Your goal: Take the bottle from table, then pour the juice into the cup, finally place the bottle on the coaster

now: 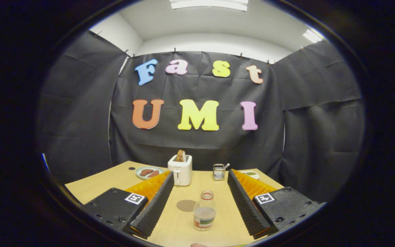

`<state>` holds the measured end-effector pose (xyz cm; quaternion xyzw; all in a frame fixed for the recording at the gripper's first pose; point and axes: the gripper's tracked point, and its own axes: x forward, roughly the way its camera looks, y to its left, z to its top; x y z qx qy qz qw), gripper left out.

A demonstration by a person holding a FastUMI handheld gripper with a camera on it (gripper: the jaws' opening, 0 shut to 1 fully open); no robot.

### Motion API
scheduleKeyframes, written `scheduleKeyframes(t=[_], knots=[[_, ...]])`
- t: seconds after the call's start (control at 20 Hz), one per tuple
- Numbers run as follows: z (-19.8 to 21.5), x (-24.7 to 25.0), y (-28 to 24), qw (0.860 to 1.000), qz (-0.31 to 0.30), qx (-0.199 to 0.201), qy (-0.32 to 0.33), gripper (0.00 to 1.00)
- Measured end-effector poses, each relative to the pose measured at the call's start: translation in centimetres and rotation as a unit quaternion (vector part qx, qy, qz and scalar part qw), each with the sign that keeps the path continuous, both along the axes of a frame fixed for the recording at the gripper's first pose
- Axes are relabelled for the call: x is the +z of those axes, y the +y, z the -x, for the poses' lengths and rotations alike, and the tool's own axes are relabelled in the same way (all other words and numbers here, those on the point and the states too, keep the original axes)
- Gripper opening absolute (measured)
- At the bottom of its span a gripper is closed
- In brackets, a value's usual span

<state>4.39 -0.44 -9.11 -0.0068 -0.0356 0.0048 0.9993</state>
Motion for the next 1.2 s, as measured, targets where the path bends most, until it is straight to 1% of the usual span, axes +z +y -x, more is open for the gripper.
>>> scheduleKeyframes(t=[0.3, 0.45, 0.8, 0.9, 1.2], knots=[[-1.0, -3.3, -1.0, 1.000, -0.006, -0.007, -0.004, 1.00], [-1.7, -5.3, -1.4, 1.000, 0.000, -0.017, 0.006, 1.00], [-3.4, -9.8, -1.9, 0.999, 0.005, -0.024, 0.021, 1.00], [-4.1, -11.2, -2.3, 0.999, 0.013, -0.033, 0.032, 1.00], [-5.5, -14.5, -1.7, 0.999, 0.007, -0.033, 0.033, 1.00]])
